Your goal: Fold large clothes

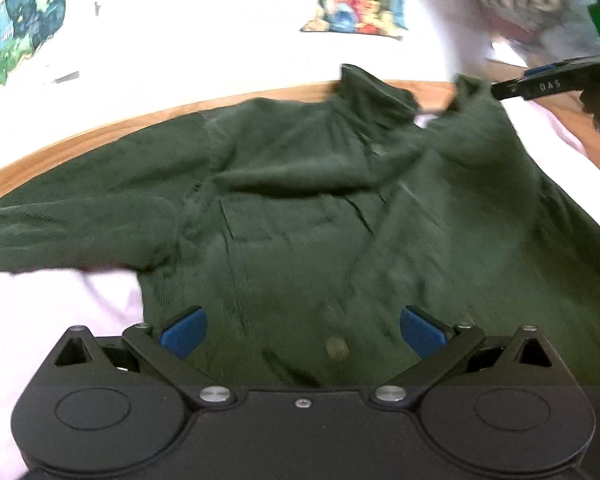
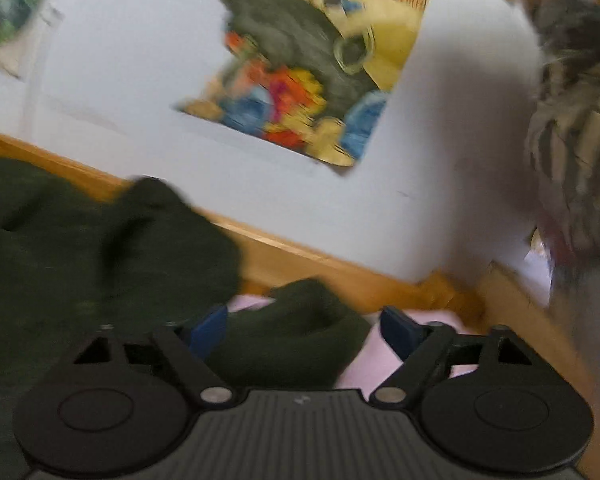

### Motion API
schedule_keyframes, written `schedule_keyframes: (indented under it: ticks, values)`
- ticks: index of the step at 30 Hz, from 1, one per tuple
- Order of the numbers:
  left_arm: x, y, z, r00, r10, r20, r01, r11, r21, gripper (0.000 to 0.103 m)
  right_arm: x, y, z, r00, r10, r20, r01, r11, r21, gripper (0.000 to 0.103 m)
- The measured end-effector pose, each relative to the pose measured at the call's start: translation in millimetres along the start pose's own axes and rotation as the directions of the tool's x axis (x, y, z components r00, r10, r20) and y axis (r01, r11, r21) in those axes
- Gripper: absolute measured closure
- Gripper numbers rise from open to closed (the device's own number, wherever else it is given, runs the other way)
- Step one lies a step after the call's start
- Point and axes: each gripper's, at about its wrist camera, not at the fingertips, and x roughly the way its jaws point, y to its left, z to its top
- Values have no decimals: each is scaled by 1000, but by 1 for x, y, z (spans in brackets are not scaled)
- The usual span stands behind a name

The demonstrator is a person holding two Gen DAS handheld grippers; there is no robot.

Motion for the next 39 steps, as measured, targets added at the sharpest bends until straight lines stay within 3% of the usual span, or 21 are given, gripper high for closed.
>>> schedule_keyframes:
  ticks: [4, 5, 6, 7, 9, 15, 17, 20, 22, 23, 24, 29, 31, 34, 36, 38, 39]
  values:
    - [45, 8, 13, 1000, 17, -23, -17, 1000, -1, 1, 49, -23, 6, 987, 85, -139, -87, 996, -8, 23]
    - [53, 8, 14, 999, 14, -31, -14, 1000, 5, 1, 56, -25, 5, 982, 96, -162, -97, 995, 2, 46]
    - [61, 8, 14, 999, 18, -36, -17, 1000, 10, 1, 64, -29, 4, 976, 104, -193, -100, 995, 28, 94]
    - [69, 9, 14, 999, 15, -44, -14, 1000, 13, 1, 69, -33, 3, 971, 99, -220, -87, 994, 64, 99]
    - [84, 12, 12, 998, 19, -64, -18, 1000, 15, 1, 67, -37, 1, 976, 103, -192, -92, 993, 69, 100]
    - [107, 19, 8, 997, -1, -75, -1, 999, -32, 1, 27, -39, 10, 996, -74, -47, 74, 997, -14, 102]
    - [109, 21, 9, 998, -4, -61, 2, 999, -37, 1, 30, -35, 17, 992, -119, -41, 117, 992, -48, 102]
    - [112, 20, 11, 999, 4, -38, -5, 999, -43, 1, 48, -33, 16, 988, -111, -107, 110, 994, -17, 99]
    - [122, 14, 12, 996, 66, -59, -66, 998, -1, 0, 41, -39, 9, 993, -93, -71, 96, 994, 50, 71]
    - [129, 12, 12, 992, 98, -83, -97, 995, 17, 0, 31, -44, 4, 997, -67, -48, 71, 993, 92, 36]
    - [135, 13, 11, 988, 112, -103, -110, 994, 20, 0, 18, -51, -2, 999, -31, -15, 33, 991, 131, 26]
    - [121, 30, 9, 997, 39, -62, -43, 997, -71, 1, -29, -67, -47, 988, 157, -10, -152, 970, 191, 23]
    - [107, 42, 7, 998, -56, 8, 57, 989, -137, 1, -38, -66, -75, 970, 241, -40, -228, 953, 199, 23]
    - [89, 50, 8, 983, -162, 88, 176, 964, -198, 1, -36, -53, -110, 934, 335, -128, -307, 931, 195, 25]
    - [84, 40, 9, 972, -214, 97, 228, 959, -169, 1, -35, -44, -128, 907, 385, -173, -354, 917, 186, 26]
    - [86, 24, 10, 972, -228, 54, 232, 968, -92, 1, -40, -39, -141, 909, 377, -179, -347, 921, 175, 26]
    - [89, 14, 10, 982, -191, 15, 191, 981, -36, 1, -43, -35, -145, 914, 357, -190, -334, 932, 143, 26]
